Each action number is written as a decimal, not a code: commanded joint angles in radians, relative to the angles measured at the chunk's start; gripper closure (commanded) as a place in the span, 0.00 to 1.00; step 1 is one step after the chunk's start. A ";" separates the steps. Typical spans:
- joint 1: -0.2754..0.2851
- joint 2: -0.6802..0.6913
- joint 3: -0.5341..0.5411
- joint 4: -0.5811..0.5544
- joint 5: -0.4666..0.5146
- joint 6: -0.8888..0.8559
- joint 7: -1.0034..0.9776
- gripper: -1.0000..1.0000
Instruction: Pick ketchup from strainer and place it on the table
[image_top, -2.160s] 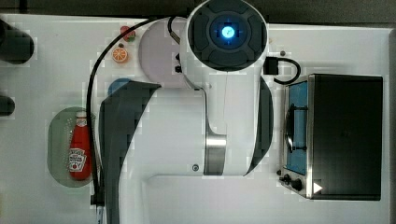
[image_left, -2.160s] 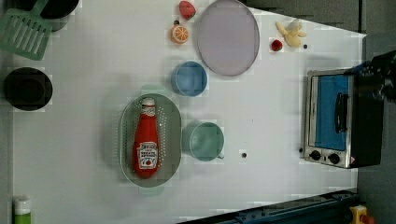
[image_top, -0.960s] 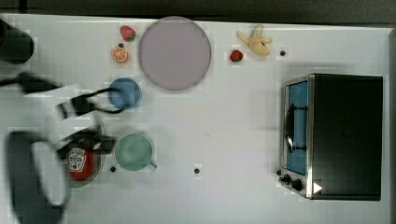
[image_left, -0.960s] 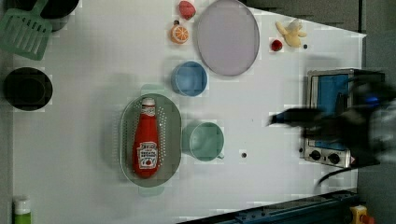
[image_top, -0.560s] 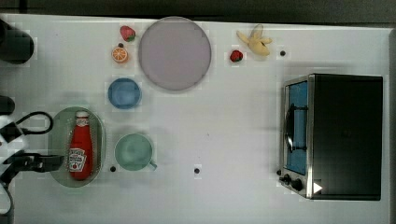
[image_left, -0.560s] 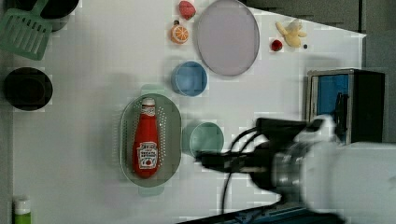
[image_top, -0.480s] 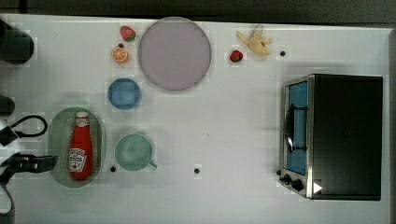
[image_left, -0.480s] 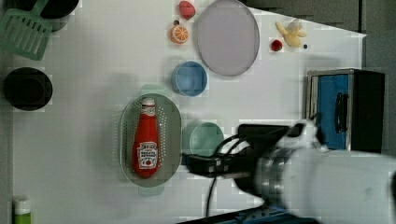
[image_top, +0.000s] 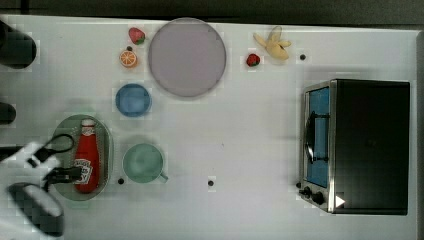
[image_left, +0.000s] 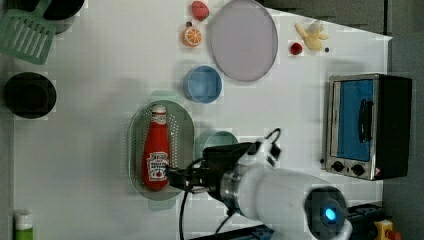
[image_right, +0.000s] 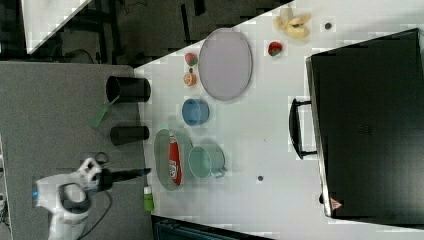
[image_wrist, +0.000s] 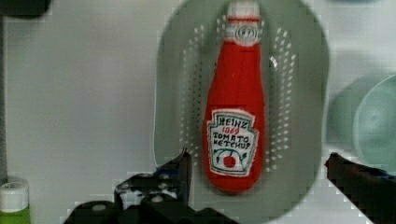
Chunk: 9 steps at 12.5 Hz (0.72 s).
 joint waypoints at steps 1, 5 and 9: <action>-0.010 0.075 -0.011 -0.055 -0.060 0.132 0.113 0.00; -0.005 0.220 -0.019 -0.059 -0.133 0.211 0.207 0.00; 0.011 0.330 -0.060 -0.041 -0.278 0.274 0.272 0.00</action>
